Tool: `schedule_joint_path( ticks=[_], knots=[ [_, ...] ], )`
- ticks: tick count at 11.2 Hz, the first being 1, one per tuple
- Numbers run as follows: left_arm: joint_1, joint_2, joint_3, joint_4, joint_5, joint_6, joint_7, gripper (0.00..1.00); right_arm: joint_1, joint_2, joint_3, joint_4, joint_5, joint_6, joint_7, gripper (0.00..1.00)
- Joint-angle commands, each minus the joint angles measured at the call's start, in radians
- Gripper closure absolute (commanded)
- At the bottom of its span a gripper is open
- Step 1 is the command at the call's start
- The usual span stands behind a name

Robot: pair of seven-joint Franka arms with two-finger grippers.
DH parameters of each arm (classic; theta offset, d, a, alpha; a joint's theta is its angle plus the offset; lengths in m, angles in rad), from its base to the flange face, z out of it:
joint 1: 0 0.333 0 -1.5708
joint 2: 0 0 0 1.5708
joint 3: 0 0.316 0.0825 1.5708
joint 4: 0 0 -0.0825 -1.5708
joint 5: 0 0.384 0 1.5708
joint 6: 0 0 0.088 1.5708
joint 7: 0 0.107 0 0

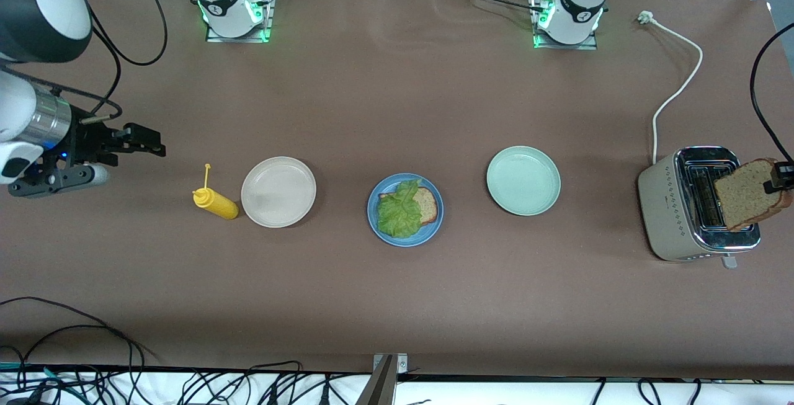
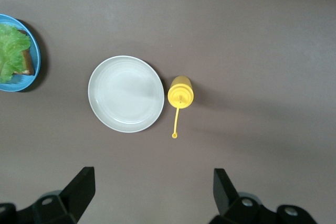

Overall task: Make sandwich in blue plate with both arms
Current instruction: 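Lift the toast from the toaster and carry it toward the blue plate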

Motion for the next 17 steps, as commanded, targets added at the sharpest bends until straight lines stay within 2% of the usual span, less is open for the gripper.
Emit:
schedule_joint_path(
  ticks=[1, 4, 6, 9, 12, 15, 17],
  knots=[
    [0.001, -0.031, -0.073, -0.002, 0.007, -0.043, -0.028, 1.00, 0.024, -0.050, -0.040, -0.027, -0.012, -0.037, 0.005, 0.00],
    [0.001, -0.028, -0.164, -0.003, 0.005, -0.053, -0.059, 1.00, 0.027, -0.052, -0.061, -0.024, -0.011, -0.042, -0.022, 0.00],
    [-0.001, -0.019, -0.218, -0.006, -0.036, -0.053, -0.128, 1.00, 0.034, -0.052, -0.063, -0.015, -0.012, -0.056, -0.019, 0.00],
    [-0.010, 0.047, -0.311, -0.005, -0.085, -0.053, -0.142, 1.00, 0.030, -0.067, -0.006, -0.015, -0.135, -0.043, 0.095, 0.00],
    [-0.024, 0.111, -0.414, -0.002, -0.119, -0.048, -0.278, 1.00, 0.030, -0.119, -0.001, -0.058, -0.161, -0.022, 0.103, 0.00],
    [-0.025, 0.208, -0.497, 0.079, -0.154, -0.045, -0.336, 1.00, 0.031, -0.176, -0.006, -0.061, -0.167, 0.013, 0.090, 0.00],
    [-0.033, 0.267, -0.555, 0.116, -0.196, -0.037, -0.373, 1.00, 0.024, -0.169, -0.009, -0.058, -0.169, 0.041, 0.101, 0.00]
  ],
)
